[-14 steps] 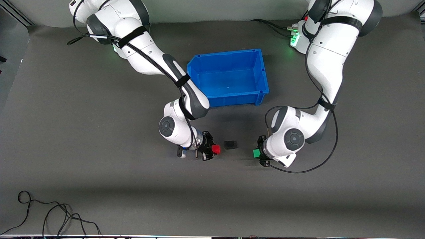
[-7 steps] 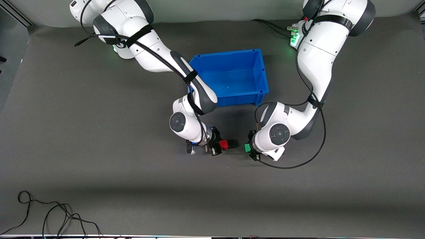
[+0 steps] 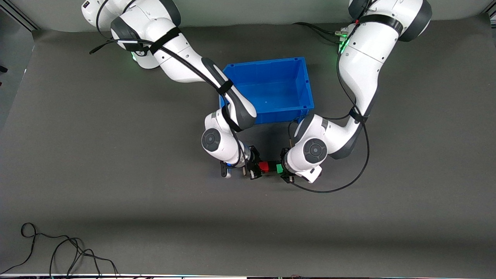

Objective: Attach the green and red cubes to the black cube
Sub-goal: 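Carry the red cube and green cube to either side of the black cube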

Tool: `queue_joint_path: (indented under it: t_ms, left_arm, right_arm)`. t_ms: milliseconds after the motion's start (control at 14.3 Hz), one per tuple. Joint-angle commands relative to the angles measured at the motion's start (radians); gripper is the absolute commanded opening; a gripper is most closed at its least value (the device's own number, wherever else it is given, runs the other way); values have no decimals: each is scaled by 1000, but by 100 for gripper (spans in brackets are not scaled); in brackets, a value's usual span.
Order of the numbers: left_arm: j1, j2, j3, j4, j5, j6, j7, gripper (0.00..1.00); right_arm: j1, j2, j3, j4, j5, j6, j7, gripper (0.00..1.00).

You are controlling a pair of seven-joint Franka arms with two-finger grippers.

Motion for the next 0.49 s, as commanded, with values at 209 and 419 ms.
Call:
queue_joint_path:
  t_ms: [209, 419]
  left_arm:
    - [-14, -22, 14, -3, -11, -15, -8, 100]
    - [6, -77, 37, 7, 3, -103, 17, 100]
  right_arm:
    - [6, 25, -7, 38, 2, 23, 62, 99]
    - [-1, 4, -16, 50, -12, 16, 52, 100]
